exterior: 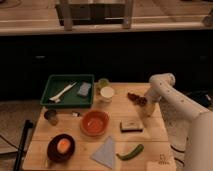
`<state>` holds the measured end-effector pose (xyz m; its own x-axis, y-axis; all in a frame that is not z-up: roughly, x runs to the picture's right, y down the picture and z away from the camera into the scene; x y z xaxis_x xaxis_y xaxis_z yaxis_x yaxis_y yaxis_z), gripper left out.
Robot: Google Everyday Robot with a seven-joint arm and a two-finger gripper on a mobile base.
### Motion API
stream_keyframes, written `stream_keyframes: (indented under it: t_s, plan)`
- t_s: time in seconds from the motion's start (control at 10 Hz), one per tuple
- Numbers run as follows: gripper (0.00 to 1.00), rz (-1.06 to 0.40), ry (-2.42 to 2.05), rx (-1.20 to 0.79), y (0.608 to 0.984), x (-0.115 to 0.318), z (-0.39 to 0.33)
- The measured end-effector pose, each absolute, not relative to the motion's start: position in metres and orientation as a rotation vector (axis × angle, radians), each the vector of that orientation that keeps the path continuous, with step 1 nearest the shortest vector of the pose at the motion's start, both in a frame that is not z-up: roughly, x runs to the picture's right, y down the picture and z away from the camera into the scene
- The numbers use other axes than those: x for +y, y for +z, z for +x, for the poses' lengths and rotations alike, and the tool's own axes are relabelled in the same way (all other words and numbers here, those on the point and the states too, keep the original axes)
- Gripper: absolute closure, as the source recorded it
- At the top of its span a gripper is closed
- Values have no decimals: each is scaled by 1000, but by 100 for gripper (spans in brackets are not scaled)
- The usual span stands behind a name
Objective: Place grapes in red bowl
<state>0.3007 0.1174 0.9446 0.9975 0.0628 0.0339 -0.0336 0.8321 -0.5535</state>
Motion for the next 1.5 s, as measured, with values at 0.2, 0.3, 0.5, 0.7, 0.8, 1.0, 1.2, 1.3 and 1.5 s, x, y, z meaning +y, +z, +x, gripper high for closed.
stream_keyframes:
  t_s: [0.2,0.3,0.5,0.7,0.8,1.0,1.2,1.3,1.5]
  plan:
    - [20,-586,51,-51,945,117,301]
    - [20,-586,51,-51,945,118,301]
    - [20,-586,51,-50,945,118,301]
    - [20,-587,57,-50,946,119,303]
    - [20,-588,57,-50,946,119,303]
    - [20,-588,57,-50,945,119,303]
    - [20,-588,60,-50,945,119,304]
    - [20,-590,64,-50,946,121,305]
    - [20,-590,63,-50,945,120,305]
